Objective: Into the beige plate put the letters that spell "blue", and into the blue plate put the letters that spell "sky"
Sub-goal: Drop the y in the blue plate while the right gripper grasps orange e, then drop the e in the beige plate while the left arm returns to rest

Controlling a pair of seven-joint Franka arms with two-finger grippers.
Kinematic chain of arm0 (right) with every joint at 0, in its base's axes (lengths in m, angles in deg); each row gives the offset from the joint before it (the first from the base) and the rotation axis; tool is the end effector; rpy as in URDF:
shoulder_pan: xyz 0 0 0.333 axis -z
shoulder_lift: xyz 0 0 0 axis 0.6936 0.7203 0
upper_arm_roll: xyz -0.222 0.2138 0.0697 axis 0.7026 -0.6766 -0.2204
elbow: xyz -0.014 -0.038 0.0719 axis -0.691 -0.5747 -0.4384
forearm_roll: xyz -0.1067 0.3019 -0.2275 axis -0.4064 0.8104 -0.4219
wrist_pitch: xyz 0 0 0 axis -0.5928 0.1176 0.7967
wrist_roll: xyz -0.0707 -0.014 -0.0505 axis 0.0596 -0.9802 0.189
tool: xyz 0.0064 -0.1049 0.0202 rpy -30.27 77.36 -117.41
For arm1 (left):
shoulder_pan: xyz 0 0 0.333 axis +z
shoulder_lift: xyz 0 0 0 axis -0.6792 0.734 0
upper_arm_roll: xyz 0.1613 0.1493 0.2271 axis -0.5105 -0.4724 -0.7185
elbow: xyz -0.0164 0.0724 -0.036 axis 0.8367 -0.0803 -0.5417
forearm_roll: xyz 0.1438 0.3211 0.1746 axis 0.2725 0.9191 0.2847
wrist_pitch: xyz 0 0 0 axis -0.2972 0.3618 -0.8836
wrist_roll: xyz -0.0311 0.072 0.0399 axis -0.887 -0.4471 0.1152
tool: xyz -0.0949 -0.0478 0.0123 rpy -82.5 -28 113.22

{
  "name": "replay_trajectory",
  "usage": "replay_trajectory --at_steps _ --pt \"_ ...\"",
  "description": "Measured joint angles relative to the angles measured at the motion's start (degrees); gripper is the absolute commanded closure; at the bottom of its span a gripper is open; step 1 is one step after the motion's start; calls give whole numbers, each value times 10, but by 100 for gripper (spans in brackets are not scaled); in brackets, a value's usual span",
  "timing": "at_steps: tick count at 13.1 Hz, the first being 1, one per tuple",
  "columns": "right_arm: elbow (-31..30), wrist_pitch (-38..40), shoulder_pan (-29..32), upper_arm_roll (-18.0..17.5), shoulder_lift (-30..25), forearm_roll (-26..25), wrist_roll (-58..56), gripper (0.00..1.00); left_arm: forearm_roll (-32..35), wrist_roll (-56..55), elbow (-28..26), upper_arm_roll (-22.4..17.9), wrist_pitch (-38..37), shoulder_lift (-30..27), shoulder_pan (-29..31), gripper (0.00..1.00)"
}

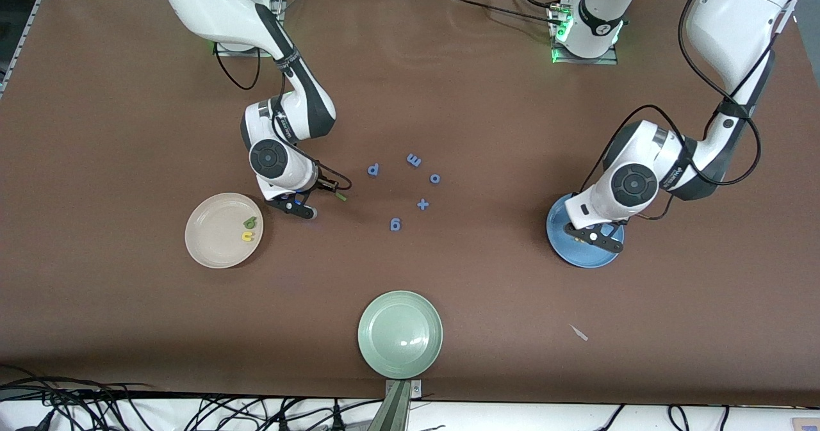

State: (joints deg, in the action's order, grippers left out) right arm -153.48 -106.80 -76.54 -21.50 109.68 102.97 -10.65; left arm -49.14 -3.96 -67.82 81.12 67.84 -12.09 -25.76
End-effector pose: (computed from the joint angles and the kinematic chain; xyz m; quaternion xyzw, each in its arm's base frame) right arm 0.5302 0.2807 0.1746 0.9805 -0.1658 -0.1052 0.0040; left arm 0.6045 -0.0986 0.2323 -0.9702 0.2040 0.1005 0.0840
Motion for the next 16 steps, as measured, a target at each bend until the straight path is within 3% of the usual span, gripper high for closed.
replay_trajectory --at_steps 3,8,11,13,16 --pt "0 0 0 0 0 0 0 77 0 0 14 10 -15 -16 3 0" --pt "9 40 3 15 -23 0 -19 77 -62 -3 119 47 -193 -114 2 0" --pt "48 140 6 69 -42 0 -104 77 -116 -3 233 49 -295 -148 3 0" --pt "70 189 9 108 -46 -1 -178 76 -127 -2 294 48 -311 -150 6 0" --pt "73 203 12 168 -44 -1 -294 76 -158 -14 315 33 -316 -162 -2 0"
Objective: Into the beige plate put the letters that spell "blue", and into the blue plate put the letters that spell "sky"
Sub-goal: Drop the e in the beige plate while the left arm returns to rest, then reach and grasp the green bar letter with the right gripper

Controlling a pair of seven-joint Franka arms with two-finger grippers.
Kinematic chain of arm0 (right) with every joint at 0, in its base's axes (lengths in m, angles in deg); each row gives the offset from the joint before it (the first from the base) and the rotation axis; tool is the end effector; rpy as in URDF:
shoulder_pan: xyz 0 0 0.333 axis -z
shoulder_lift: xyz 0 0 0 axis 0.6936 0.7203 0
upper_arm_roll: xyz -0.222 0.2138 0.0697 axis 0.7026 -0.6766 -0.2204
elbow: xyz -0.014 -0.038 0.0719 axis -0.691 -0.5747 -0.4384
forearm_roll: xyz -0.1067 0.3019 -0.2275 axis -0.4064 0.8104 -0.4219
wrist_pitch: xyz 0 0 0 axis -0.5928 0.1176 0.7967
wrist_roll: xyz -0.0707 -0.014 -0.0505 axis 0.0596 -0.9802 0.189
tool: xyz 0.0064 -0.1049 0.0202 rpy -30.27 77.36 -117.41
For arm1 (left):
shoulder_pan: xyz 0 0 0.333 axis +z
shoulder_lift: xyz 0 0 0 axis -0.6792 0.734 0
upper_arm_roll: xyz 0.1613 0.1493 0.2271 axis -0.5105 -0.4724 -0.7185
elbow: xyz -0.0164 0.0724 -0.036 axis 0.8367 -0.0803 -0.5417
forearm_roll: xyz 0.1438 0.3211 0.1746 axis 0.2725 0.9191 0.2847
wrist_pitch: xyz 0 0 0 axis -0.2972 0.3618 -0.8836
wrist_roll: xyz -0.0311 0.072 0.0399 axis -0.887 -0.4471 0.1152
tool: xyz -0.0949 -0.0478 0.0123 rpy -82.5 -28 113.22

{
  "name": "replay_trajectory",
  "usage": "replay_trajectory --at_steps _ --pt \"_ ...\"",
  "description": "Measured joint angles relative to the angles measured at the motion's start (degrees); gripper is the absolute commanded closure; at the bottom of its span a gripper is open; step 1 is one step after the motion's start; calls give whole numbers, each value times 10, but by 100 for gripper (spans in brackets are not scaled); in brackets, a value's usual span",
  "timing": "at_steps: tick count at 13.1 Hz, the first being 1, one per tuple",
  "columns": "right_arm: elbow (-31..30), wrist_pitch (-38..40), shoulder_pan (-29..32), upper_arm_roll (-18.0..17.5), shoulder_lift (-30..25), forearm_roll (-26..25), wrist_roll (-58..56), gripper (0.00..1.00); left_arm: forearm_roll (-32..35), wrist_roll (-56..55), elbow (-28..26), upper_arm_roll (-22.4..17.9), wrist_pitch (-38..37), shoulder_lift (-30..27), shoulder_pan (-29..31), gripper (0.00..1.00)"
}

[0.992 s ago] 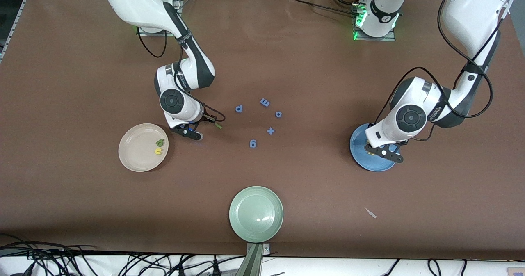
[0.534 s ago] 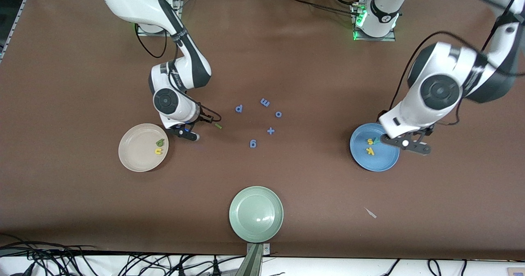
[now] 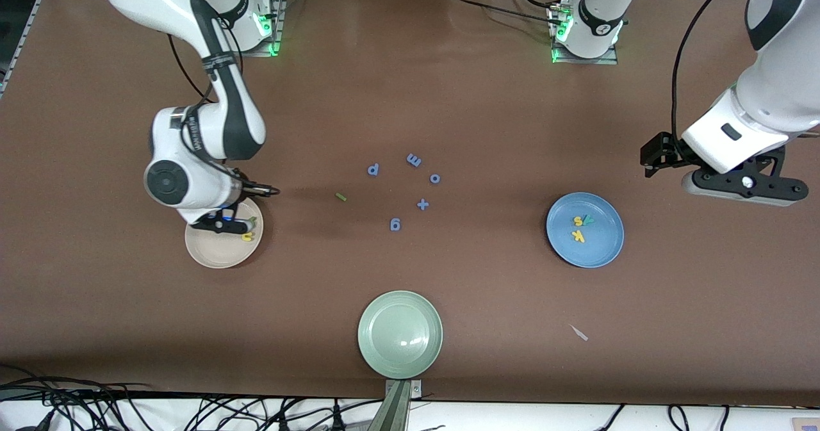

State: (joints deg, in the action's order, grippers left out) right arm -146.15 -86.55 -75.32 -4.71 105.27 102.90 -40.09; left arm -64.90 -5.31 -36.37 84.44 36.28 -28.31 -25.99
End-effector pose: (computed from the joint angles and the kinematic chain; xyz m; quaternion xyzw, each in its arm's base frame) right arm 0.5995 0.1283 0.2662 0.9885 -0.0385 -0.1458 0.0130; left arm 0.6166 -0.1019 0.6018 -0.9961 0.0767 -0.0027 0.0433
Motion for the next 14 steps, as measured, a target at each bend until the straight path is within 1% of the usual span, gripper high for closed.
replay_trajectory --at_steps 1,2,3,4,5,6,7,9,11,13,14 --pt "0 1 3 11 0 0 -22 74 -15 0 -2 -28 -4 -8 -20 0" --pt "0 1 7 16 0 0 -34 65 -33 0 -14 -69 -8 -21 -50 0" --pt "0 1 10 18 0 0 -40 26 -53 -1 -35 -116 -9 -38 -83 0" --pt "2 0 14 19 1 0 -43 20 -78 -1 -60 -167 -3 -58 -116 0" --pt "5 0 19 19 3 0 -44 19 -97 0 -83 -214 8 -74 -144 0" --pt "9 0 24 19 6 0 -44 19 -111 3 -101 -248 18 -88 -165 0" --pt "14 0 27 19 9 0 -44 20 -118 6 -112 -266 27 -97 -177 0" --pt "21 1 27 17 13 1 -38 20 -119 4 -124 -275 49 -107 -203 0" --pt "28 0 25 5 14 17 4 20 -119 0 -127 -275 56 -111 -221 0" --pt "40 0 23 -27 17 52 59 20 -119 0 -131 -276 56 -113 -223 0" --pt "49 -3 19 -46 23 60 92 20 -119 0 -132 -278 55 -115 -223 0"
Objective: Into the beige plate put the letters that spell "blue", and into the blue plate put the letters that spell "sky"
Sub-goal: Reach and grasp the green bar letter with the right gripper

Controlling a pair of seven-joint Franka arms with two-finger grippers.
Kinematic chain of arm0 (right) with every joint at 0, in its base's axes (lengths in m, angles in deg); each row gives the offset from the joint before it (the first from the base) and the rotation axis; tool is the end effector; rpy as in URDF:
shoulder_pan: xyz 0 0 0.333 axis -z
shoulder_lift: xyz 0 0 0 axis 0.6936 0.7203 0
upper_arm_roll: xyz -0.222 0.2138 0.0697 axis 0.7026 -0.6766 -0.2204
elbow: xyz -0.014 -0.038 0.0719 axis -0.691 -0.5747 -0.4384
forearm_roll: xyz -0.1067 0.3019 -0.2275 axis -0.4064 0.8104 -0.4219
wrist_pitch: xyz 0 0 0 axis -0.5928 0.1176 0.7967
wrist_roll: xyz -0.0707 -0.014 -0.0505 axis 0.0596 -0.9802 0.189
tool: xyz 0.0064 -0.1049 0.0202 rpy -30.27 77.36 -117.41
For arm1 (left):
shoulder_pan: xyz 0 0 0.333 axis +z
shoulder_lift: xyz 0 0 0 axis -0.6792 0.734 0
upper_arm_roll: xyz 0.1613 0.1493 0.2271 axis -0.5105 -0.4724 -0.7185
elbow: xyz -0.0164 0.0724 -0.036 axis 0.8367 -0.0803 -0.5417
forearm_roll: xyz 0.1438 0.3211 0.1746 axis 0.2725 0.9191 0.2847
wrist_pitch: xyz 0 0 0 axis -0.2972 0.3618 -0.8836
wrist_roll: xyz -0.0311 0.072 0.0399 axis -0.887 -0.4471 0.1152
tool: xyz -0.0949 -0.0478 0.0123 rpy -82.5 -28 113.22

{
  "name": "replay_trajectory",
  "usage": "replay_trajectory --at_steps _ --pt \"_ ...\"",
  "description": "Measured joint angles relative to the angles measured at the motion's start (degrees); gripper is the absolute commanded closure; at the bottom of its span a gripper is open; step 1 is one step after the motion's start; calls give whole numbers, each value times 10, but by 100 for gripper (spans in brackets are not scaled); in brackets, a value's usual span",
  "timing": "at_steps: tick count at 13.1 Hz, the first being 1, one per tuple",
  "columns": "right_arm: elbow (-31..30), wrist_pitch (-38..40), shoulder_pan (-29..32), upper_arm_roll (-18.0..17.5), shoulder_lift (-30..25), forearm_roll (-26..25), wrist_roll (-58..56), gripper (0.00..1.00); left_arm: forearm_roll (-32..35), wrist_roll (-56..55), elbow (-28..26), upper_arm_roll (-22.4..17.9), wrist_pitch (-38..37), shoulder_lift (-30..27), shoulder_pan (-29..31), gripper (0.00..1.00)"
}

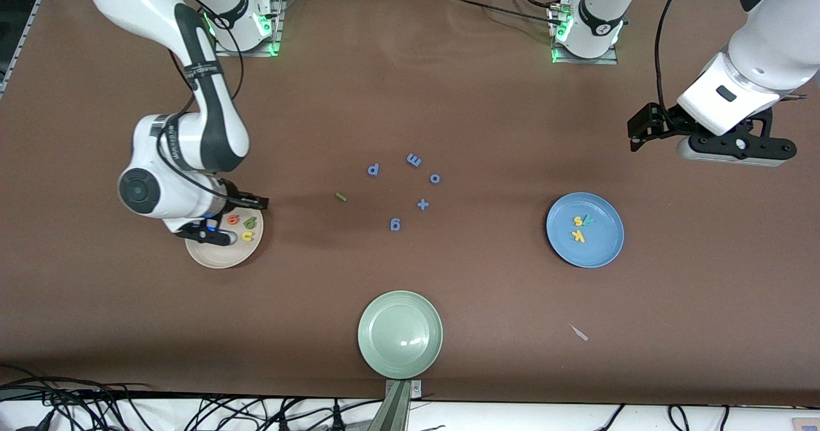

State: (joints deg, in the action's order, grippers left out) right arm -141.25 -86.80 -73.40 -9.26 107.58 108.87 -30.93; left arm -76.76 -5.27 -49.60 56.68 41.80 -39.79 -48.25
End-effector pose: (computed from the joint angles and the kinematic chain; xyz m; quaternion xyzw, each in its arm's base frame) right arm 0.6149 0.1690 0.2699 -0.9828 0.1168 0.1389 0.0336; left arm 0.5729 -0.1062 0.5998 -0.9991 0.0417 -0.0076 0.0097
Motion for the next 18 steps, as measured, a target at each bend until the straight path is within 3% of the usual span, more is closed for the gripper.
replay_trajectory --at_steps 3,8,13,18 --pt "43 -12 -23 -40 39 4 101 20 0 0 -3 -1 -2 -4 0 0" --pt "107 -53 -55 -64 103 4 198 20 0 0 -12 -3 -6 -6 10 0" --pt "98 -74 -82 -65 125 4 240 20 0 0 -12 -6 -6 -7 24 0" --pt "32 -144 -105 -64 123 4 251 23 0 0 -12 -6 -6 -7 26 0"
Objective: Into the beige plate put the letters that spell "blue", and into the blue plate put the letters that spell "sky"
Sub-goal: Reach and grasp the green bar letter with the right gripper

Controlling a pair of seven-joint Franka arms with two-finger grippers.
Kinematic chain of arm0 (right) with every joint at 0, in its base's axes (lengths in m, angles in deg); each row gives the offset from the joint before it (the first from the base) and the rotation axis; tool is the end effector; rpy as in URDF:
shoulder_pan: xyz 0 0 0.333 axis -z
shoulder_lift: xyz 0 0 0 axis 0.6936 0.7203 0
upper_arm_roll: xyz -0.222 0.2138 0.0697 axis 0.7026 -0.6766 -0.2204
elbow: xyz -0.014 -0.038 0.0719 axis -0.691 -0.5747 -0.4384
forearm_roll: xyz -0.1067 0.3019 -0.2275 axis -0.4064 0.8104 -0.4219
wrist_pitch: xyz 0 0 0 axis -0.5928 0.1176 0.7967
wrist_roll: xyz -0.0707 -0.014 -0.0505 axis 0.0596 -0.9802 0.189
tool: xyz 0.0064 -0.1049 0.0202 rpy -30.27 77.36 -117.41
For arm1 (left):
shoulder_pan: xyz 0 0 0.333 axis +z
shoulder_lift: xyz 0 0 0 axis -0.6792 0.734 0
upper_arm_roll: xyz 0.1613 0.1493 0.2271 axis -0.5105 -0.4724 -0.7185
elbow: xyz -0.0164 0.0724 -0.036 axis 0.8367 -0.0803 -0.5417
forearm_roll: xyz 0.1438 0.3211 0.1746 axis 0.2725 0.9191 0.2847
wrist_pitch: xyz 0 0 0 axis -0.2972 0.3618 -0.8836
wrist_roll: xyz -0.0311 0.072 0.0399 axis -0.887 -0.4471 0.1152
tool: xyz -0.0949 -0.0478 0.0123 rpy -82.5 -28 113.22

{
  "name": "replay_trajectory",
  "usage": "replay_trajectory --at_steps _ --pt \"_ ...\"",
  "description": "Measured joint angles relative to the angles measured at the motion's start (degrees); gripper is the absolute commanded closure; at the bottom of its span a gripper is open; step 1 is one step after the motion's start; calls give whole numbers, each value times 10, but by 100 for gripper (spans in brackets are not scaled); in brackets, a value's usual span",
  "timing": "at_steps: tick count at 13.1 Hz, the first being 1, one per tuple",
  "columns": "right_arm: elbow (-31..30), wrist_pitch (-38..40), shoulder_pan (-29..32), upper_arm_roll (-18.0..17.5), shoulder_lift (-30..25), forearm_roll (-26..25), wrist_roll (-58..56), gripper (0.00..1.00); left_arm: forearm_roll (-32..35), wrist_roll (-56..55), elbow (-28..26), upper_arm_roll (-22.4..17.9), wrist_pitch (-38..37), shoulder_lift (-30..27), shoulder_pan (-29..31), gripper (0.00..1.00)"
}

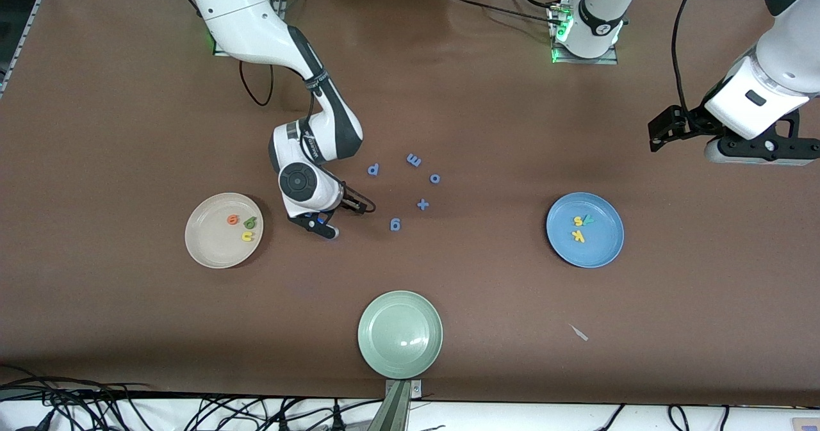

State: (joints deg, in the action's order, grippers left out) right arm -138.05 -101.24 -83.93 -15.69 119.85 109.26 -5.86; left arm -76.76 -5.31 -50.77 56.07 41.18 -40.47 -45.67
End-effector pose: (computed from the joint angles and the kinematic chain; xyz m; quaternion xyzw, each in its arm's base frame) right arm 0.5664 0.3385 0.1626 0.9727 -0.2075 -0.1038 0.0006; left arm 0.5727 -0.0740 0.5960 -0.9998 0.0136 0.0022 0.0120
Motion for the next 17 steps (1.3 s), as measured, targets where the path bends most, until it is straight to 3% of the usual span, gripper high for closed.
replay_trajectory --at_steps 4,8,17 --pt "-15 0 -1 0 -14 0 0 32 0 1 0 -1 -3 0 25 0" --pt "-18 0 -1 0 -20 0 0 57 0 2 0 -1 -19 0 46 0" --pt "-26 0 -1 0 -26 0 0 59 0 2 0 6 -24 0 40 0"
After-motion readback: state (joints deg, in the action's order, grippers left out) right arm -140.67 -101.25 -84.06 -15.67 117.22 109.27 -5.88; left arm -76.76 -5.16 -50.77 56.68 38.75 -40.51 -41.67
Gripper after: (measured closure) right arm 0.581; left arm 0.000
